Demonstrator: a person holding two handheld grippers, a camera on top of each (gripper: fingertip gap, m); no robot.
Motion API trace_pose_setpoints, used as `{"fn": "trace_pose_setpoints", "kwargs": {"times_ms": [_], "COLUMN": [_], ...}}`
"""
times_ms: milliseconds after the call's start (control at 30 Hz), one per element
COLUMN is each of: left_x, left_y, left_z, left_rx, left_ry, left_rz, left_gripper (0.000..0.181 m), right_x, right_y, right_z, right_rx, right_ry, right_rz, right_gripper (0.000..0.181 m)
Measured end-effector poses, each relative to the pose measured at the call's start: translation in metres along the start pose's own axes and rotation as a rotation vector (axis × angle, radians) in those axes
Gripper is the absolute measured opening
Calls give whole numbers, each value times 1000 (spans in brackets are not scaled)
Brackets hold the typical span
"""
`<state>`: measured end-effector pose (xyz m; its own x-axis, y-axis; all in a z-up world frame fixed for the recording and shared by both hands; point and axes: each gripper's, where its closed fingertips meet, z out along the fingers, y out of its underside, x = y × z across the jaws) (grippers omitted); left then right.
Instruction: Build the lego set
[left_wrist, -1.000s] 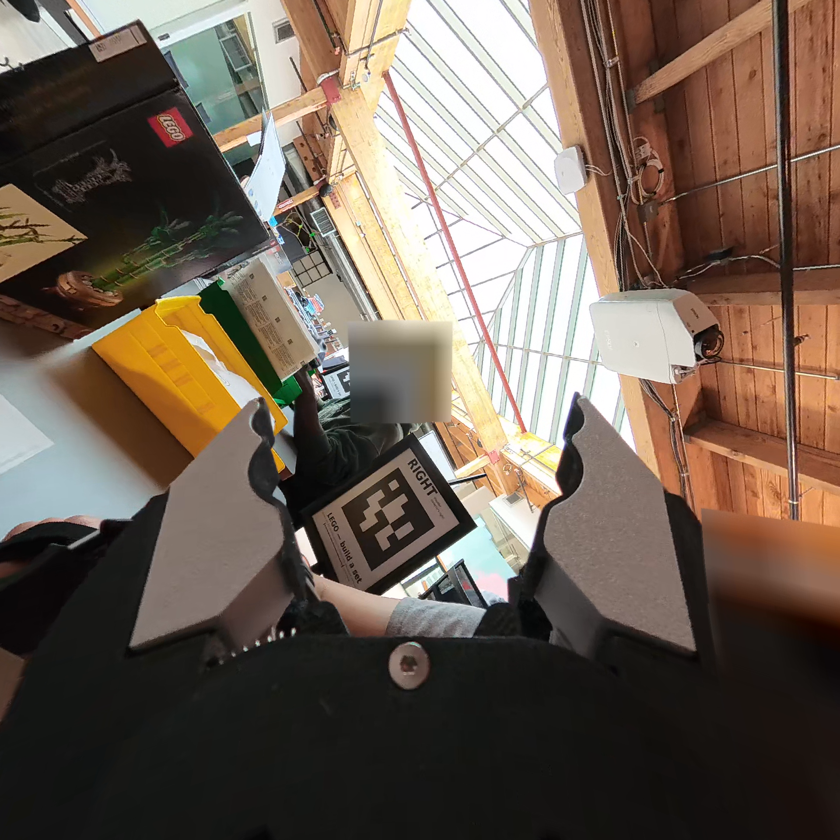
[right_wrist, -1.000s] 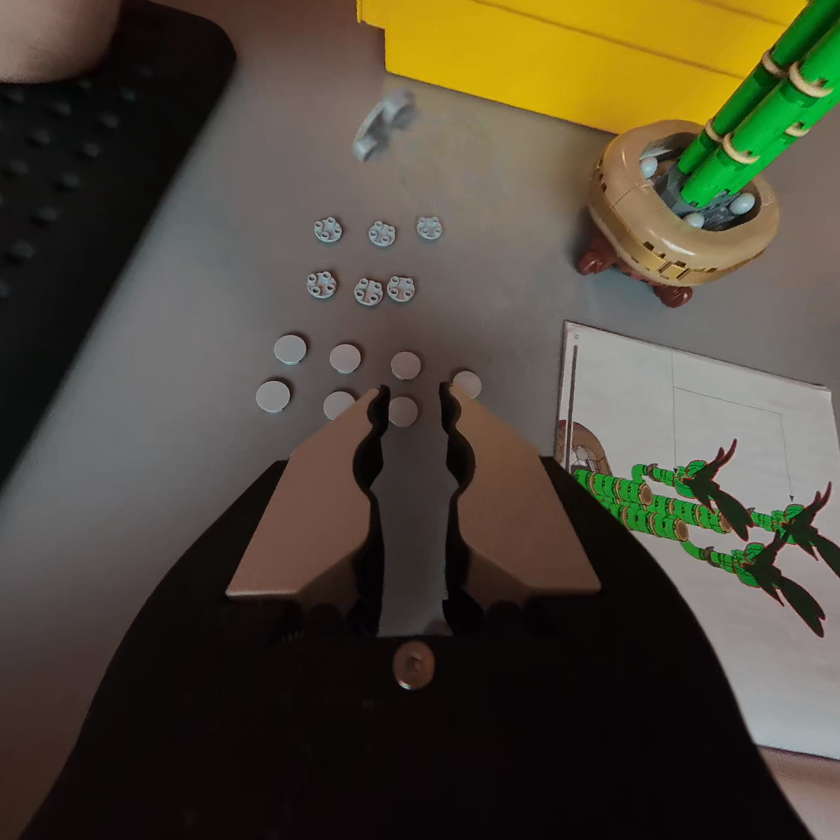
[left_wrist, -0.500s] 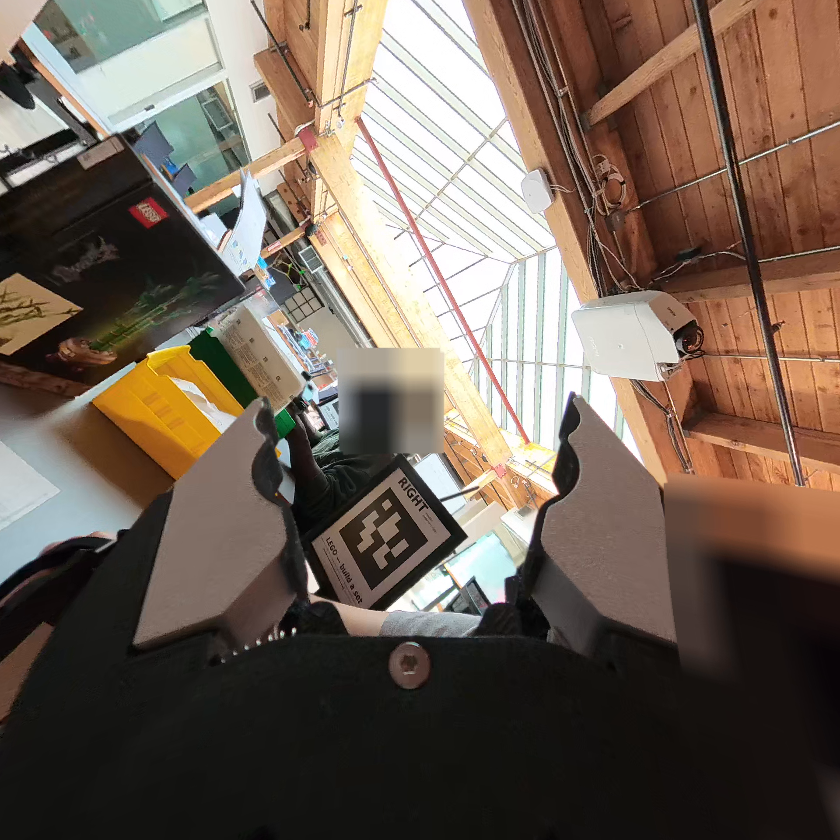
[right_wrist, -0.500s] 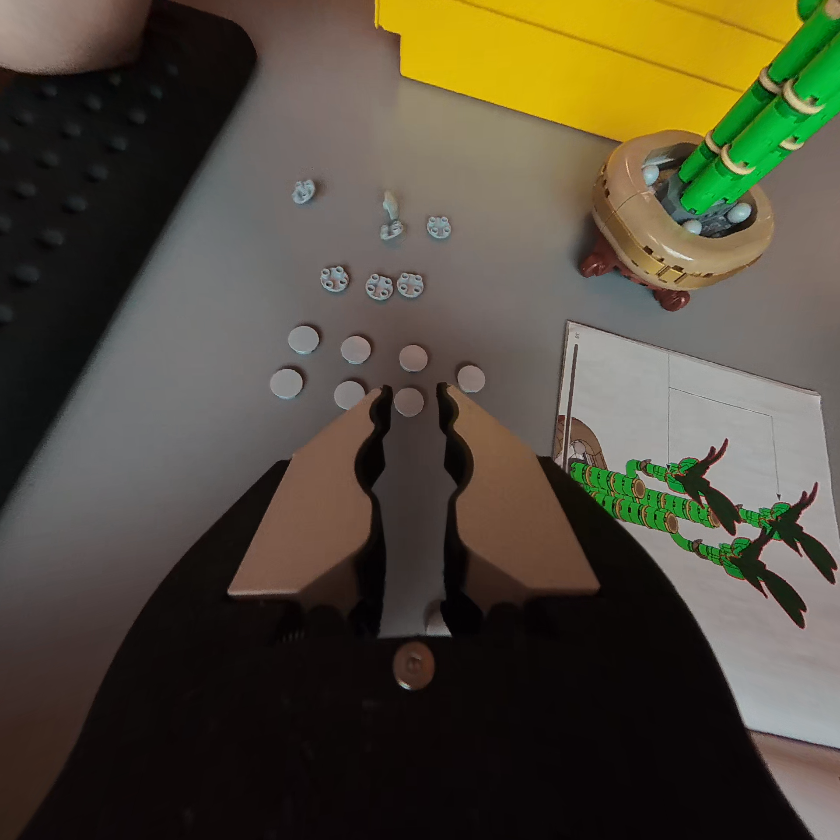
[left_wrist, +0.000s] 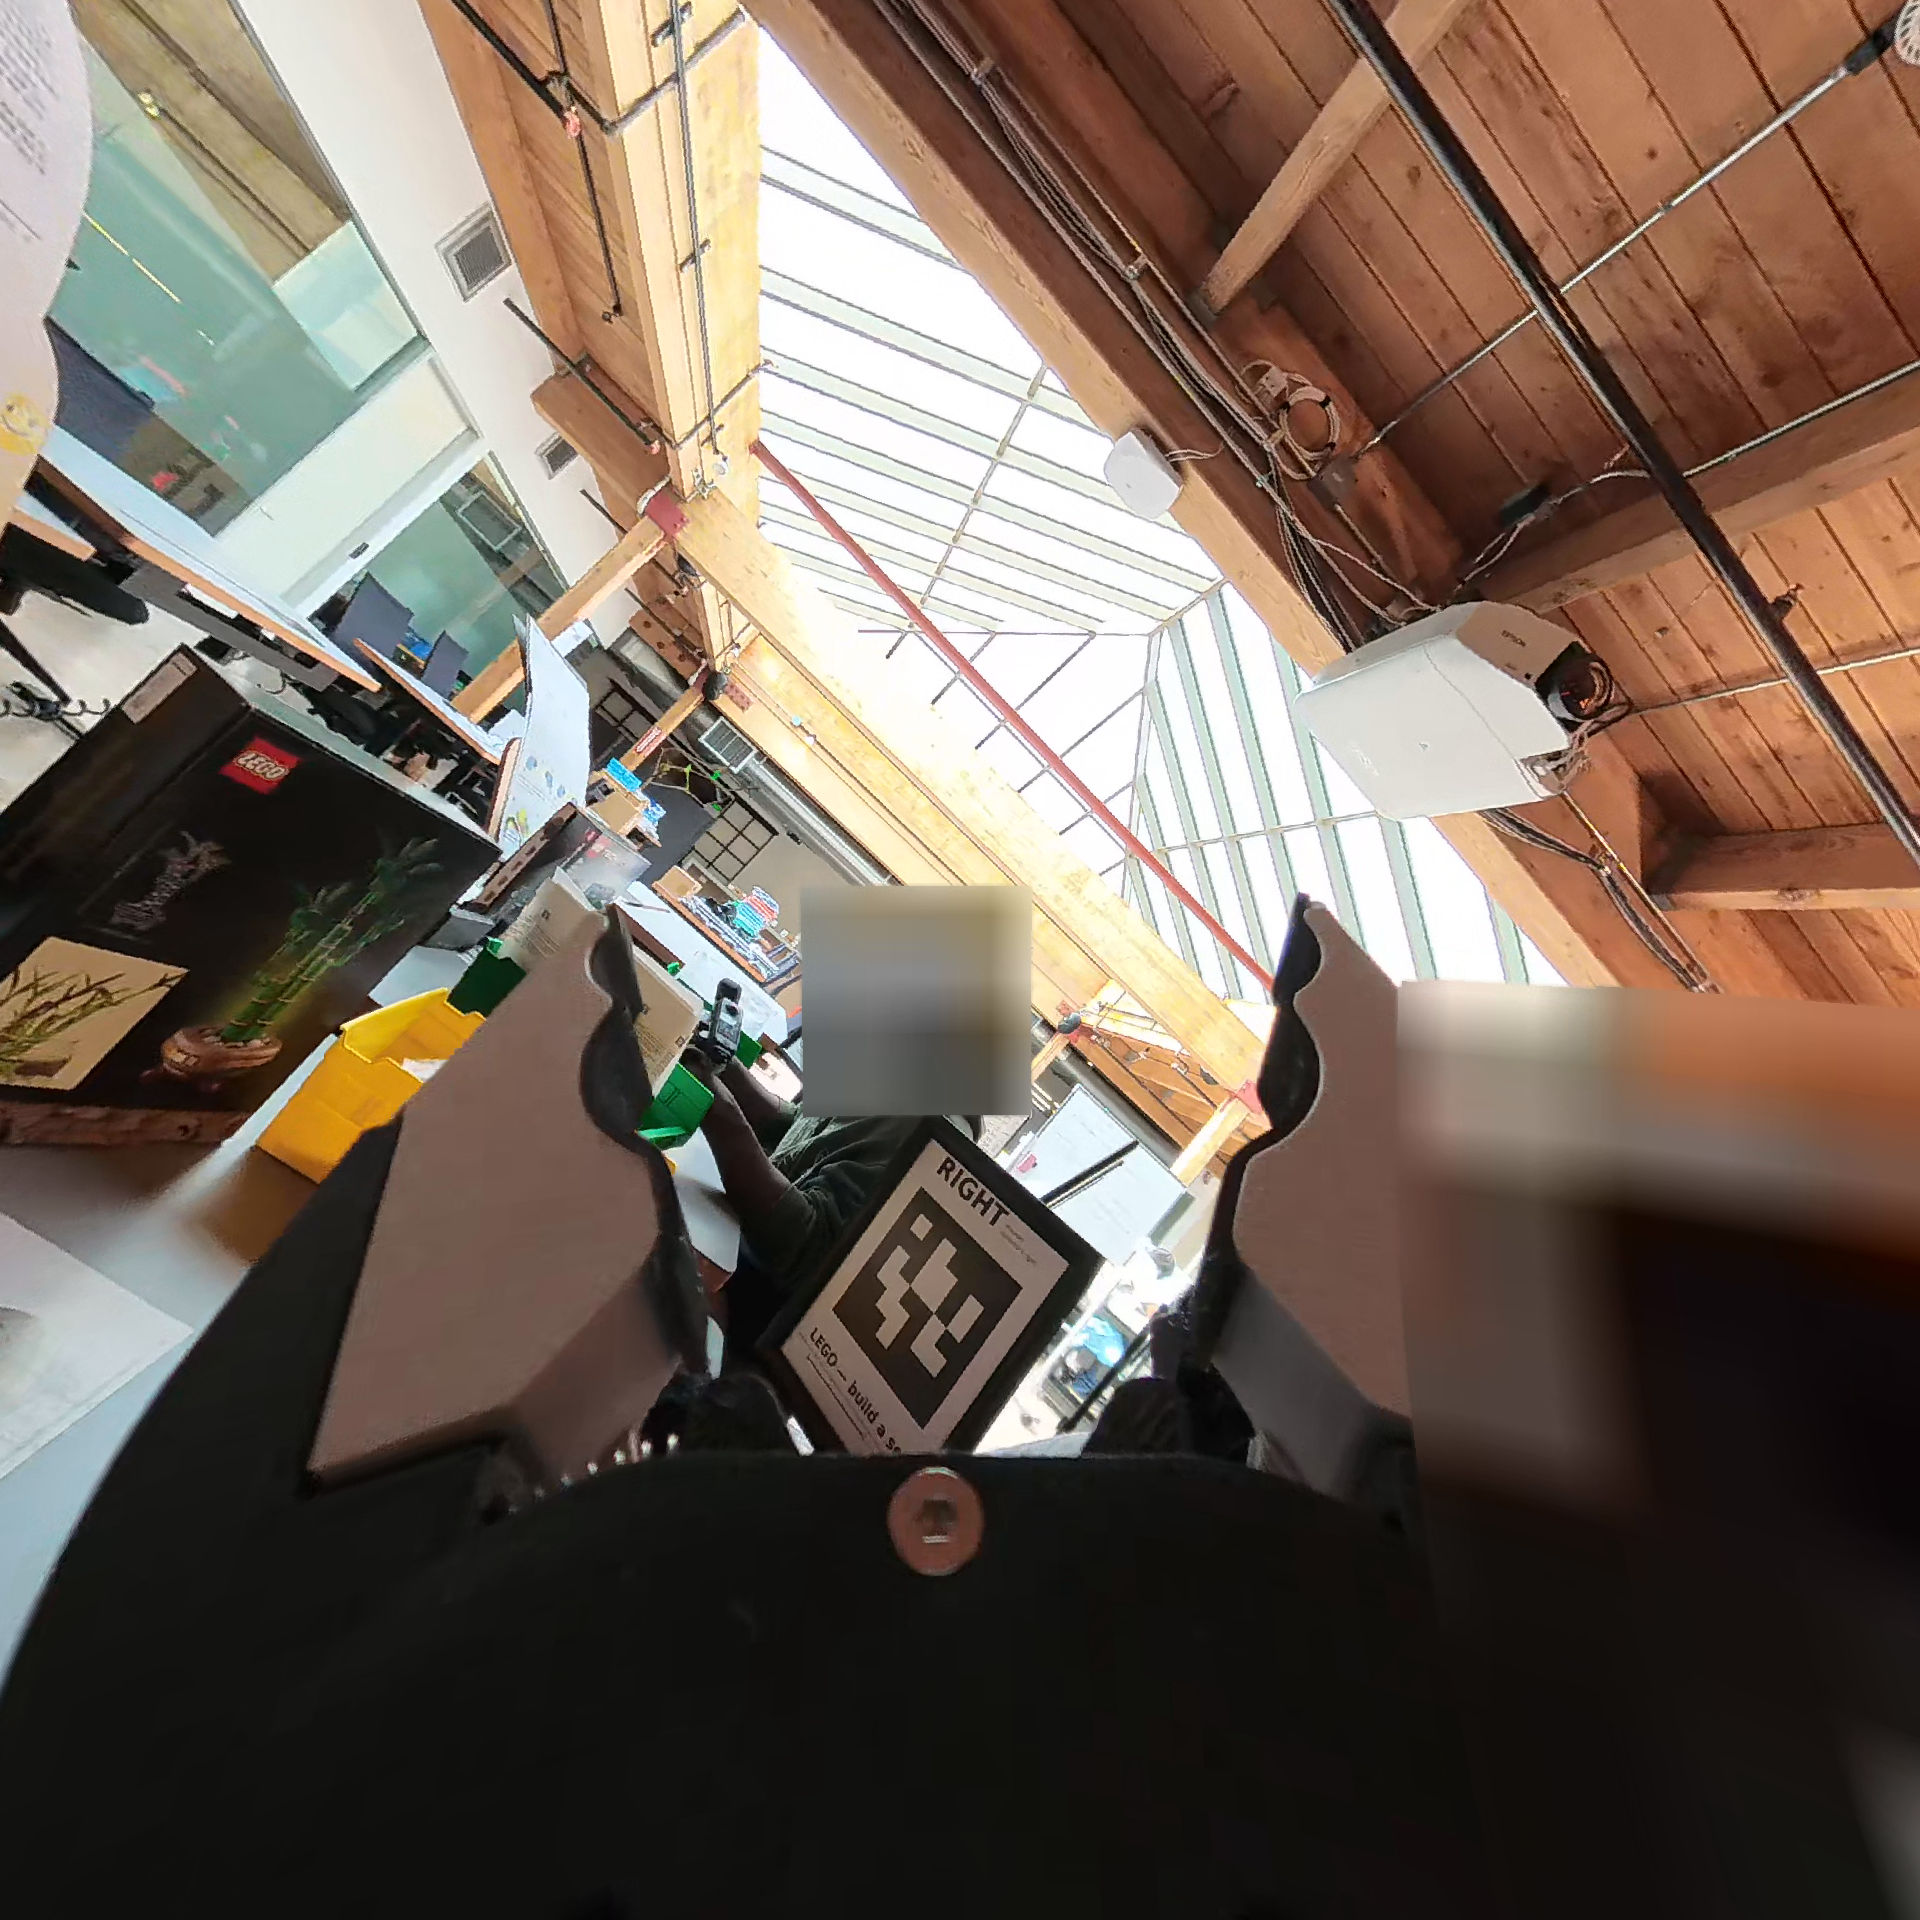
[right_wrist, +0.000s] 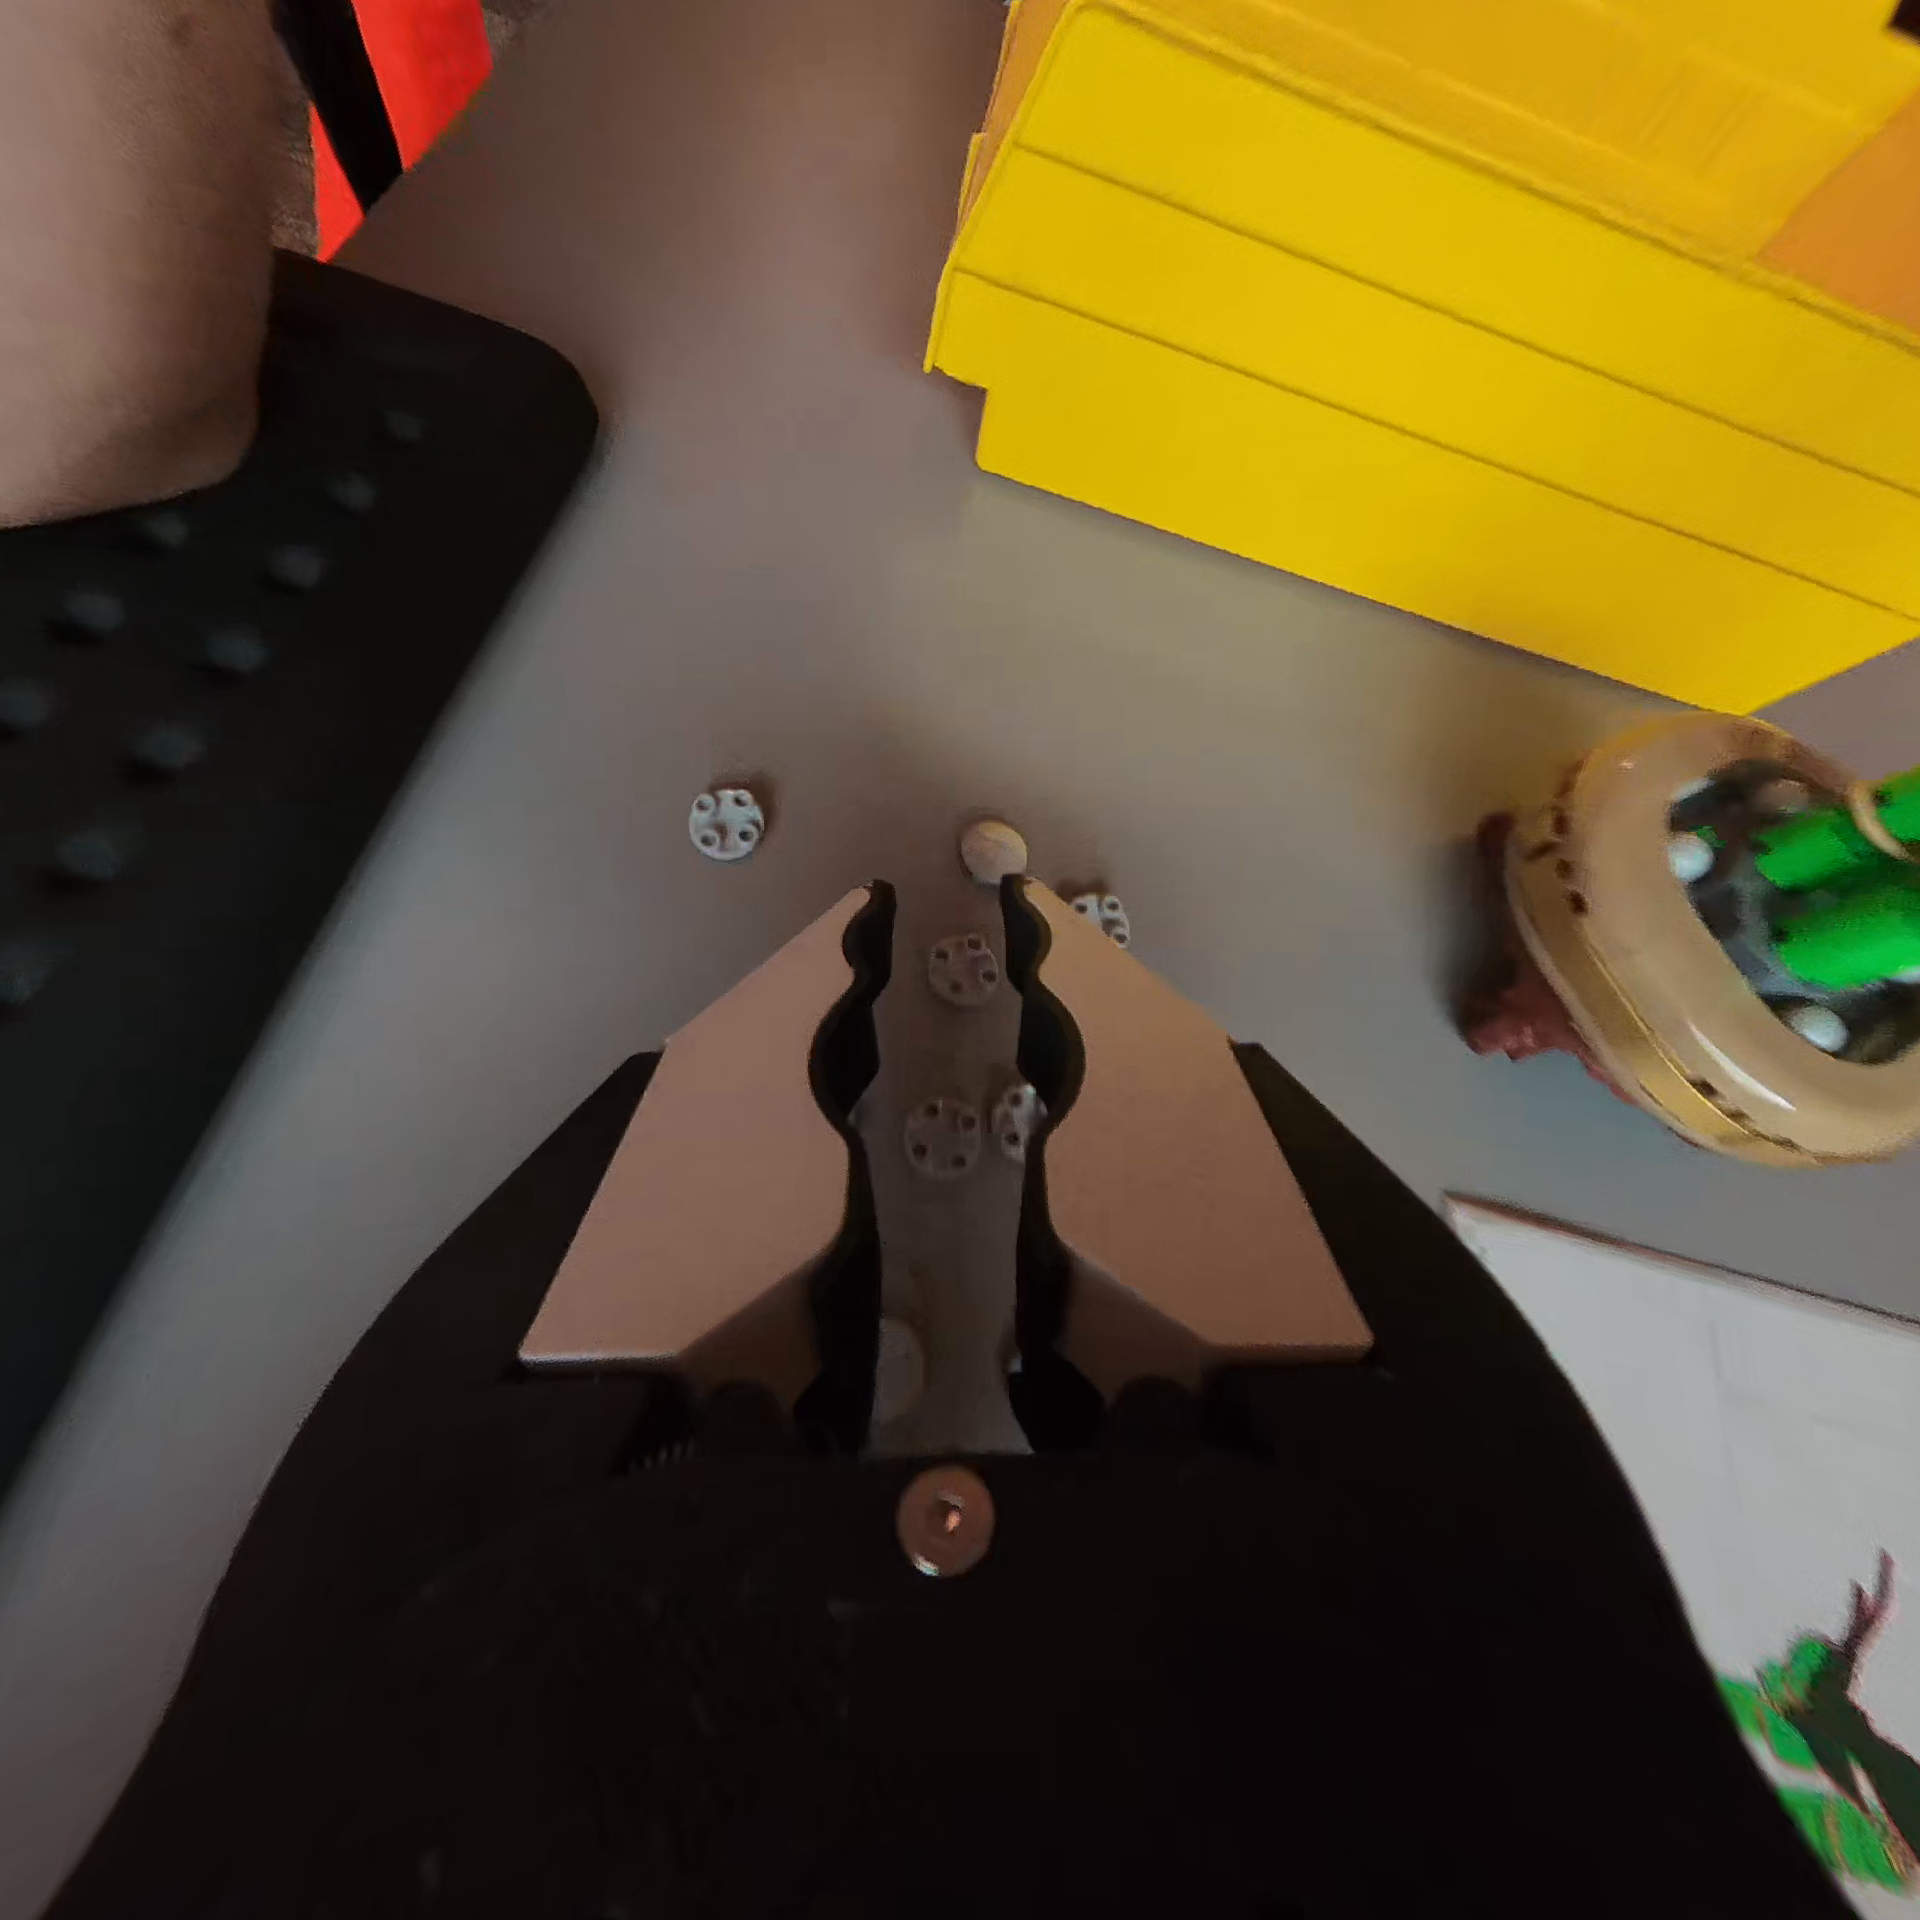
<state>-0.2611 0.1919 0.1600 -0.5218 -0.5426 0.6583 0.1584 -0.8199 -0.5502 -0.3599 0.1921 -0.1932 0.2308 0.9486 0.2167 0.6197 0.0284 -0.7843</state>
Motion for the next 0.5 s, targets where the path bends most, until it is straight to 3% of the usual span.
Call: {"fn": "trace_pose_setpoints", "kwargs": {"times_ms": [167, 500], "left_x": [8, 7], "left_y": [-4, -5], "left_z": [-4, -4], "left_rx": [11, 3], "left_ry": [20, 21], "left_rz": [7, 26], "left_gripper": [119, 116], "right_x": [5, 7], "right_y": [7, 8], "right_z": [30, 32], "right_rx": [-72, -85], "right_ry": [-12, -100], "right_rz": [40, 202], "right_gripper": [21, 14]}}
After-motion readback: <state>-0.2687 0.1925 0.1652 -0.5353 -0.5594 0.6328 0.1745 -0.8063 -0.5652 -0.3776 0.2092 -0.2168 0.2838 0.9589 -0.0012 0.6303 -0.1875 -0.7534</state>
